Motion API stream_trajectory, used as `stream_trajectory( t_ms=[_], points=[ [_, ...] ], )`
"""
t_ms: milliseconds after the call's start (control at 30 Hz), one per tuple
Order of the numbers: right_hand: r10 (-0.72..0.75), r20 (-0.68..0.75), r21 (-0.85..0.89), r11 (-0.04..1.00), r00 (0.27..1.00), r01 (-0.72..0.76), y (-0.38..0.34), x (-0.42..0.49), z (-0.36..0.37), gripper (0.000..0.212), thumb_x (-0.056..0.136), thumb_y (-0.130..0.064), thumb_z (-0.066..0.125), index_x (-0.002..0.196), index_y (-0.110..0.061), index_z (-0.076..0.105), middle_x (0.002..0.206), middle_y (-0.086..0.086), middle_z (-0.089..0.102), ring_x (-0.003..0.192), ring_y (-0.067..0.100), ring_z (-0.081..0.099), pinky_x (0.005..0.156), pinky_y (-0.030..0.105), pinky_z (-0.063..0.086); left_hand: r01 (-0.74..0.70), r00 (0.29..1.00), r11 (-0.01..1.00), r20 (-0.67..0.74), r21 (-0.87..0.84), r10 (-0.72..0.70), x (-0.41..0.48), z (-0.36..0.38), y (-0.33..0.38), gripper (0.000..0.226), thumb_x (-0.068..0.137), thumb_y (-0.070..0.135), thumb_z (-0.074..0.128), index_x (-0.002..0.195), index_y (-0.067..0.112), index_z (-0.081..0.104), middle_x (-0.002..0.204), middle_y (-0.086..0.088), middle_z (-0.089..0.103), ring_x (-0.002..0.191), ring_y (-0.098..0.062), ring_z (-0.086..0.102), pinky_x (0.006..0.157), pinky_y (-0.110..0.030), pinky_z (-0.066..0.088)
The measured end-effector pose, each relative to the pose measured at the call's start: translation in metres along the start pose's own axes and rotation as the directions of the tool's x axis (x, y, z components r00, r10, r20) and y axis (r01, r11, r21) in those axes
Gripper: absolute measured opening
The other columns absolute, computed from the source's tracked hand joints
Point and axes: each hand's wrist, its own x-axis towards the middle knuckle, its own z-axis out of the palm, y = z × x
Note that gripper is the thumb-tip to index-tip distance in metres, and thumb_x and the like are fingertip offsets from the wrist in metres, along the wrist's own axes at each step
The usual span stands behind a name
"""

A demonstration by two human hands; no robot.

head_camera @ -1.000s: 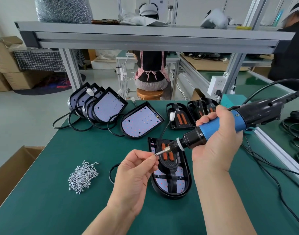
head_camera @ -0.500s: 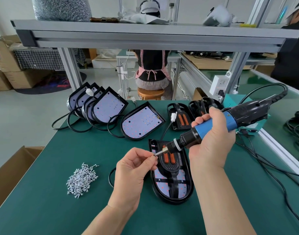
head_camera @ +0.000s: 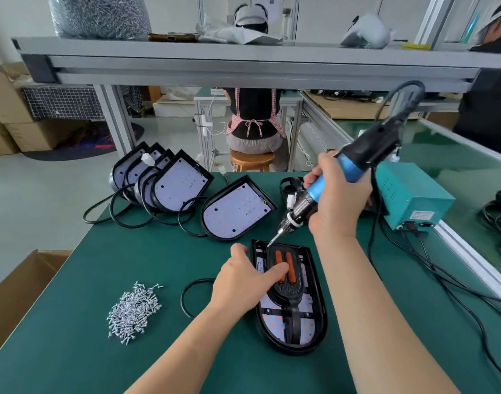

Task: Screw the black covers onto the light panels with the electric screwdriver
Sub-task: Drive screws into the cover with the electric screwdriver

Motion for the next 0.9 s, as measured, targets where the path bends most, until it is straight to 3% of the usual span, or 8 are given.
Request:
stream_trajectory(
  t_ms=[133, 367, 700, 900],
  points=[
    [-0.007, 0.13, -0.061, 0.998, 0.991, 0.016, 0.015, 0.0, 0.011, 0.015, 0.078, -0.004, 0.066, 0.086, -0.01, 0.054, 0.058, 0.0, 0.053, 0.046, 0.017, 0.05, 0.053, 0.03, 0.049, 0.026, 1.0, 1.0, 0.015, -0.004, -0.026, 0.005, 0.002, 0.003, 0.062, 0.072, 0.062, 0.074, 0.106, 0.018, 0.047, 0.104, 0.004, 0.063, 0.097, -0.021, 0.061, 0.087, -0.04, 0.053],
    [0.003, 0.182, -0.107, 0.994, 0.983, 0.017, 0.027, -0.002, 0.014, 0.016, 0.077, -0.007, 0.067, 0.085, -0.012, 0.055, 0.058, 0.0, 0.053, 0.046, 0.019, 0.051, 0.051, 0.03, 0.047, 0.013, 1.0, 0.999, 0.02, -0.047, -0.012, 0.004, 0.004, 0.002, 0.056, 0.074, 0.06, 0.073, 0.11, 0.021, 0.055, 0.103, 0.004, 0.069, 0.097, -0.021, 0.065, 0.087, -0.041, 0.055],
    [0.021, 0.193, -0.132, 0.991, 0.981, 0.005, 0.034, 0.0, 0.014, 0.015, 0.079, -0.009, 0.068, 0.087, -0.012, 0.056, 0.059, 0.004, 0.054, 0.048, 0.02, 0.054, 0.053, 0.031, 0.049, 0.008, 1.0, 0.994, 0.007, -0.112, -0.007, 0.003, 0.006, -0.001, 0.071, 0.074, 0.059, 0.074, 0.128, 0.02, 0.05, 0.117, 0.004, 0.067, 0.109, -0.022, 0.062, 0.092, -0.041, 0.053],
    [0.011, 0.253, -0.15, 0.988, 0.967, 0.028, 0.035, -0.002, 0.018, 0.014, 0.08, -0.004, 0.066, 0.086, -0.01, 0.056, 0.055, -0.001, 0.055, 0.046, 0.018, 0.053, 0.051, 0.028, 0.049, -0.001, 1.0, 0.99, 0.006, -0.139, 0.002, 0.003, 0.007, 0.0, 0.056, 0.075, 0.055, 0.076, 0.115, 0.024, 0.053, 0.102, 0.013, 0.066, 0.1, -0.018, 0.063, 0.091, -0.041, 0.053]
  ],
)
